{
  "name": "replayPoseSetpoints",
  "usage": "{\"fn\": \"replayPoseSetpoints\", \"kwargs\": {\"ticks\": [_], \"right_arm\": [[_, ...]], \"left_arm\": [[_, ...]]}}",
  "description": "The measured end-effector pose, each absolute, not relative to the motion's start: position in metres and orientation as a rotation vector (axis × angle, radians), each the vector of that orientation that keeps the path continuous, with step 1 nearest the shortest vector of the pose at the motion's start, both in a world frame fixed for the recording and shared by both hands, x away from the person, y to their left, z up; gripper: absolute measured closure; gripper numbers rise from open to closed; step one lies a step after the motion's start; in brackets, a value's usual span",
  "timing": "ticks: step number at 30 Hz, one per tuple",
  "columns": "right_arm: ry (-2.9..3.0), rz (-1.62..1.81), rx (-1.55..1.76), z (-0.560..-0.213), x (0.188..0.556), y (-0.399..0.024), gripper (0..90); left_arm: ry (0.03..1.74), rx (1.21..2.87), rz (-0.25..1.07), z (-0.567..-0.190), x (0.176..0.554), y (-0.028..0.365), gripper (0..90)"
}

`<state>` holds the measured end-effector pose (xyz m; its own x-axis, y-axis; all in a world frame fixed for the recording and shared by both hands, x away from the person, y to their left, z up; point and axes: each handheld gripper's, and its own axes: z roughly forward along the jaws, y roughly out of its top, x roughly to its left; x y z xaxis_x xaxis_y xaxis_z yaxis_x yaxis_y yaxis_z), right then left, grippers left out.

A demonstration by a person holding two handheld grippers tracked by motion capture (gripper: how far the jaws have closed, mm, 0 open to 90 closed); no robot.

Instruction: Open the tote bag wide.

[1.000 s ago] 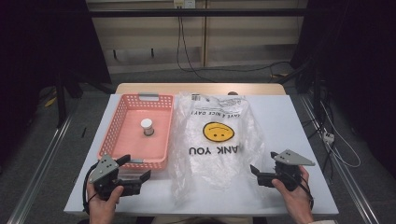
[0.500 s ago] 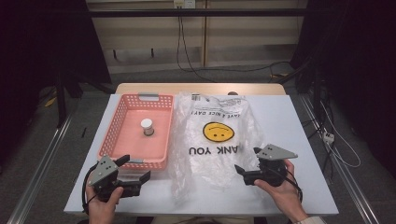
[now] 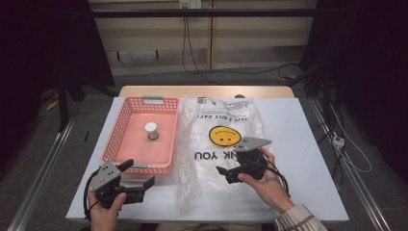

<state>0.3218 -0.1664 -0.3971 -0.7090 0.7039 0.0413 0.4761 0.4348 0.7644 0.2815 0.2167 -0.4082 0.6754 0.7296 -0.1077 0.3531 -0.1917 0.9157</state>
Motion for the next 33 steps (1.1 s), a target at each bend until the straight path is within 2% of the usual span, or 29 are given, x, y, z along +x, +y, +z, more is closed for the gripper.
{"fn": "replayPoseSetpoints", "kwargs": {"ticks": [6, 11, 17, 24, 29, 33], "right_arm": [[2.527, 1.054, 1.01, -0.418, 0.329, -0.15, 11.3], [2.588, 0.983, 1.036, -0.43, 0.328, -0.154, 10.8], [2.639, 0.874, 1.002, -0.442, 0.324, -0.155, 16.4], [2.643, 0.811, 1.015, -0.453, 0.327, -0.154, 17.4], [2.622, 0.834, 1.105, -0.453, 0.332, -0.159, 31.9], [2.602, 0.841, 1.141, -0.452, 0.334, -0.162, 39.7]], "left_arm": [[0.848, 1.807, 0.421, -0.408, 0.281, 0.216, 5.2], [0.841, 1.813, 0.418, -0.408, 0.28, 0.215, 5.3], [0.838, 1.814, 0.415, -0.408, 0.281, 0.215, 5.3], [0.834, 1.81, 0.416, -0.407, 0.281, 0.216, 5.3], [0.834, 1.805, 0.411, -0.407, 0.281, 0.216, 5.3], [0.831, 1.804, 0.41, -0.407, 0.281, 0.216, 5.3]]}}
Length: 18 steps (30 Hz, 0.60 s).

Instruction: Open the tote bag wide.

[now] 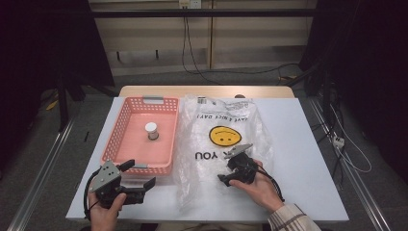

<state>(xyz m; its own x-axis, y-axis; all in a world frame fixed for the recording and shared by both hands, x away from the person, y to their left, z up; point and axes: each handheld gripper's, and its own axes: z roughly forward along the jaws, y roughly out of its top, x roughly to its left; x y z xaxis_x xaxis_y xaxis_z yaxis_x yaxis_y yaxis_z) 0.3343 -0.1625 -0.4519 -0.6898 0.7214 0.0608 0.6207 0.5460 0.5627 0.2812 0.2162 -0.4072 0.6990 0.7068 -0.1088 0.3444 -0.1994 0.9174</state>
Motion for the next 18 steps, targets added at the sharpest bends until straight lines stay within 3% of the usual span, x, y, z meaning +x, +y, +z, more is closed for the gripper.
{"fn": "replayPoseSetpoints", "kwargs": {"ticks": [12, 14, 18], "right_arm": [[2.567, 0.831, 1.182, -0.45, 0.34, -0.169, 69.2], [2.564, 0.84, 1.211, -0.449, 0.342, -0.172, 79.4], [2.549, 0.856, 1.251, -0.449, 0.344, -0.174, 89.5]], "left_arm": [[0.831, 1.817, 0.407, -0.408, 0.282, 0.215, 5.3], [0.838, 1.815, 0.405, -0.408, 0.282, 0.215, 5.3], [0.836, 1.814, 0.411, -0.408, 0.282, 0.216, 5.3]]}}
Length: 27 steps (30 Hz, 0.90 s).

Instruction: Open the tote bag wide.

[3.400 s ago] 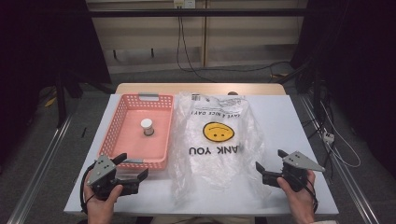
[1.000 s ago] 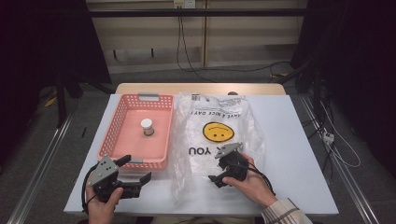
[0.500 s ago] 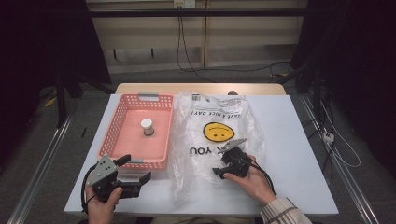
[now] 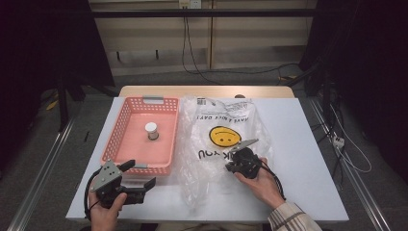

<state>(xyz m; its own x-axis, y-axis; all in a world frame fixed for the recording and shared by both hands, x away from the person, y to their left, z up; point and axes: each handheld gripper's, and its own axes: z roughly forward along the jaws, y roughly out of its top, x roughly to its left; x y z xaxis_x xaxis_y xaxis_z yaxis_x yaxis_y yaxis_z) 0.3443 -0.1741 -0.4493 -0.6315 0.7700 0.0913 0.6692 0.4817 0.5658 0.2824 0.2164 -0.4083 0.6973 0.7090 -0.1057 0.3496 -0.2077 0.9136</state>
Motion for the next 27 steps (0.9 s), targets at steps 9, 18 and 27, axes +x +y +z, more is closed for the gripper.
{"fn": "replayPoseSetpoints", "kwargs": {"ticks": [9, 18, 27], "right_arm": [[2.509, 0.92, 1.247, -0.439, 0.343, -0.176, 89.9], [2.474, 1.001, 1.238, -0.425, 0.345, -0.176, 90.0], [2.386, 1.085, 1.192, -0.408, 0.349, -0.177, 90.0]], "left_arm": [[0.837, 1.814, 0.41, -0.408, 0.282, 0.216, 5.3], [0.84, 1.813, 0.41, -0.409, 0.282, 0.216, 5.3], [0.837, 1.811, 0.408, -0.409, 0.282, 0.216, 5.3]]}}
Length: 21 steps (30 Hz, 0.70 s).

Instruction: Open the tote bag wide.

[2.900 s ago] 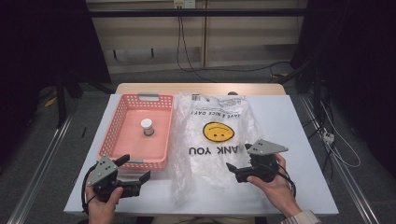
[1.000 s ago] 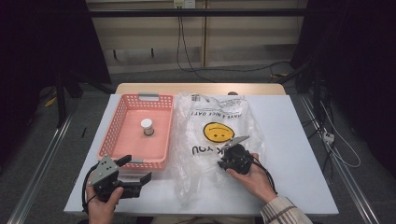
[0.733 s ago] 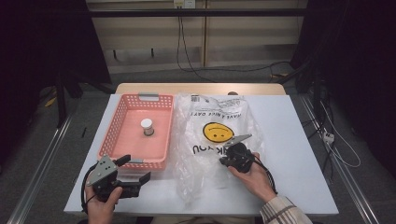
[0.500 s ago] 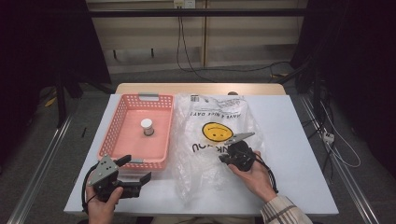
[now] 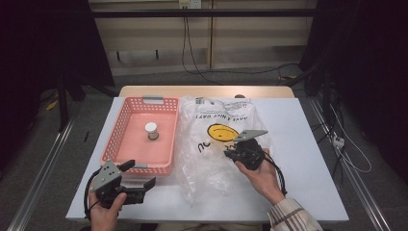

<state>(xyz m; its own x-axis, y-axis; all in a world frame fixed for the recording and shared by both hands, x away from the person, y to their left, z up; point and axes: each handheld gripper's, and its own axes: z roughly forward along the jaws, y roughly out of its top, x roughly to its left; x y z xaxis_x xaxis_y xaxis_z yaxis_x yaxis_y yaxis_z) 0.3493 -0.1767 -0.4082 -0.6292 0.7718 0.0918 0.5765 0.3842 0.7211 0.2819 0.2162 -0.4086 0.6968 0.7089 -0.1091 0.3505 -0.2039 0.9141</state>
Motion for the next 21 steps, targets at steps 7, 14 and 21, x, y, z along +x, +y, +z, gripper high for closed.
{"fn": "replayPoseSetpoints", "kwargs": {"ticks": [7, 14, 21], "right_arm": [[2.388, 1.127, 1.171, -0.397, 0.358, -0.177, 90.0], [2.358, 1.188, 1.158, -0.383, 0.365, -0.179, 90.0], [2.336, 1.229, 1.129, -0.368, 0.372, -0.18, 90.0]], "left_arm": [[0.842, 1.802, 0.405, -0.409, 0.284, 0.217, 5.3], [0.845, 1.802, 0.398, -0.409, 0.285, 0.216, 5.3], [0.841, 1.804, 0.403, -0.409, 0.285, 0.217, 5.3]]}}
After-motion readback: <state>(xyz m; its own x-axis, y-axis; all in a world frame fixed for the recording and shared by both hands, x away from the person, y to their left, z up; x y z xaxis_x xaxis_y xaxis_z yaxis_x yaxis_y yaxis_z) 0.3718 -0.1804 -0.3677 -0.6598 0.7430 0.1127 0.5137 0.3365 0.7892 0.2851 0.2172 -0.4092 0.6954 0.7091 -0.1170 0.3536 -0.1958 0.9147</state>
